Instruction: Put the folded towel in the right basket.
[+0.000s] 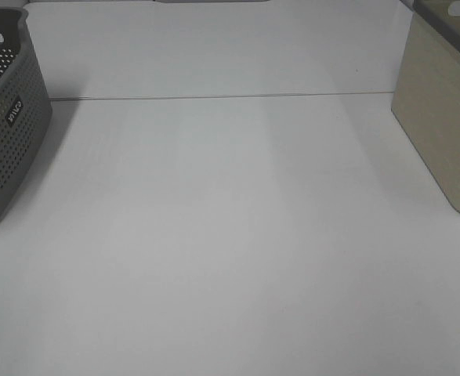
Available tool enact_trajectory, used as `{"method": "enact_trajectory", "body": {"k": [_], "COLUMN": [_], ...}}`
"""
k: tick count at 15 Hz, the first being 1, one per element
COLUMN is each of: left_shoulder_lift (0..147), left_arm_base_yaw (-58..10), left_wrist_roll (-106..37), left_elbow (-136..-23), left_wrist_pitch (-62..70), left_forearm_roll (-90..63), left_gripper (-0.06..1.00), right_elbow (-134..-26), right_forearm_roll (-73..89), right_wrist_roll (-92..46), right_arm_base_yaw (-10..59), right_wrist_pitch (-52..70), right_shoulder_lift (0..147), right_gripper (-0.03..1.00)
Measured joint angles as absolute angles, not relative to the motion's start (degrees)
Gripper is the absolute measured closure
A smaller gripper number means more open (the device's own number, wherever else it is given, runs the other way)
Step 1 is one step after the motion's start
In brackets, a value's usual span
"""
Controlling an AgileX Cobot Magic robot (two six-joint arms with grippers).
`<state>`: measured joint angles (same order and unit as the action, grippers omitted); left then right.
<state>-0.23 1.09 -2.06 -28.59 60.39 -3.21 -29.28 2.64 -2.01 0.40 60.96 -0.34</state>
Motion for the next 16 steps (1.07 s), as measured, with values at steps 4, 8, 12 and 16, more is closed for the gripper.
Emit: {"method": "enact_trajectory", "body": {"k": [4, 8, 12, 16], "left_shoulder_lift": [-0.2, -0.2, -0.2, -0.2], "left_arm_base_yaw": [1.1, 1.1, 1.1, 1.1], "left_wrist_roll": [-2.1, -2.1, -2.1, -2.1], "left_elbow": [-28.6, -28.6, -28.6, -28.6], "left_wrist_pitch": [60.4, 60.4, 60.4, 60.4], "left_forearm_roll": [-3.2, -3.2, -3.2, -3.2], "left_gripper": [-0.03, -0.03, -0.03, -0.03], "right_elbow": [-29.3, -29.3, -29.3, -29.3], "right_forearm_roll": [2.6, 2.7, 2.7, 2.7], "right_wrist_roll": [-2.0, -2.0, -2.0, -2.0], "right_arm_base_yaw": [0.4, 0.4, 0.4, 0.4], "right_wrist_pitch": [61.0, 61.0, 61.0, 61.0], "right_shoulder_lift": [-0.3, -0.3, -0.3, -0.3], "right_gripper": [0.38, 0.38, 0.38, 0.38]}}
